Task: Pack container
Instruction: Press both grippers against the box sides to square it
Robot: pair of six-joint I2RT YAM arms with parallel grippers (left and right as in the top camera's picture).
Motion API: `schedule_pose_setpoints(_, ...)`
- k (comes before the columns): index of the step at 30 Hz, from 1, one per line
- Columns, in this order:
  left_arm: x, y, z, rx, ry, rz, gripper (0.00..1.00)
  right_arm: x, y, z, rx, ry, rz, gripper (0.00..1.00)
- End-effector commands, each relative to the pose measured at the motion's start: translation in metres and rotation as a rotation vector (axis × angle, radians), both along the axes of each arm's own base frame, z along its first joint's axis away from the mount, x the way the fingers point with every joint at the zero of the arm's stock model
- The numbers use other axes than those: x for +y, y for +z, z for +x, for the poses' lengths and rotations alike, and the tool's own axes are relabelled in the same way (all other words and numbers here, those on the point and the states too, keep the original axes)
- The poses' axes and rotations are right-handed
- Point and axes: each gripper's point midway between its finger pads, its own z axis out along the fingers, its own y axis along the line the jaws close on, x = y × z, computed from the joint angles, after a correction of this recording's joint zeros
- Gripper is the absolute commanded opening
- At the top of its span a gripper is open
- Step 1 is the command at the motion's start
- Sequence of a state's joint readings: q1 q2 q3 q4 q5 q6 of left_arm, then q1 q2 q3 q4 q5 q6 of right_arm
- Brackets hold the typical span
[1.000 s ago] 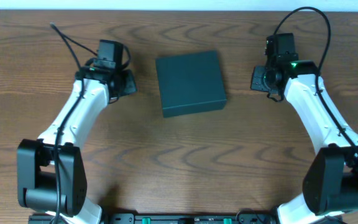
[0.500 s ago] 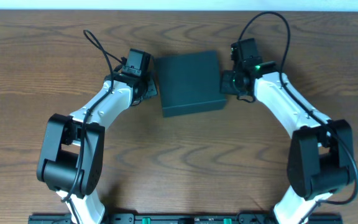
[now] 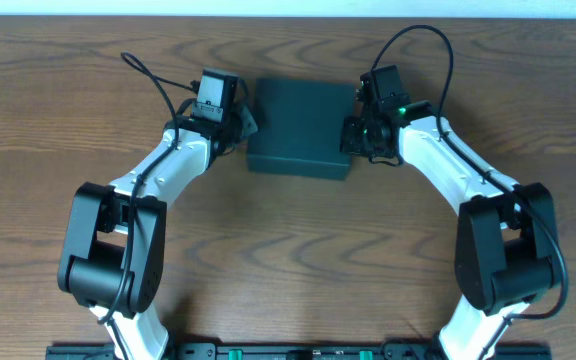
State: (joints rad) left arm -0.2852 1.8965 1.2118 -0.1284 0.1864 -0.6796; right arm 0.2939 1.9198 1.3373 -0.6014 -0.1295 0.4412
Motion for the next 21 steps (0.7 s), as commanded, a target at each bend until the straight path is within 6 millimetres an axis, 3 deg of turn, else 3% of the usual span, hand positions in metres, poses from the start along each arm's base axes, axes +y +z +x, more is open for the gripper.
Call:
schedule_pose_setpoints(1,-0.030,0.004,-0.007,0.017,-0.044,-0.113,0.06,0.002,-0.003,0.000,0.003,-0.013,0.009,0.02)
schedule_pose_setpoints(12,-0.060,0.005,-0.019,0.016,-0.104,-0.118,0.06,-0.029,0.008,0.033,-0.092,-0.107,0.040,0.01)
schedule_pose_setpoints(21,-0.055,-0.004,-0.030,0.079,-0.101,-0.098,0.05,-0.002,0.004,0.010,0.006,-0.063,0.118,0.02)
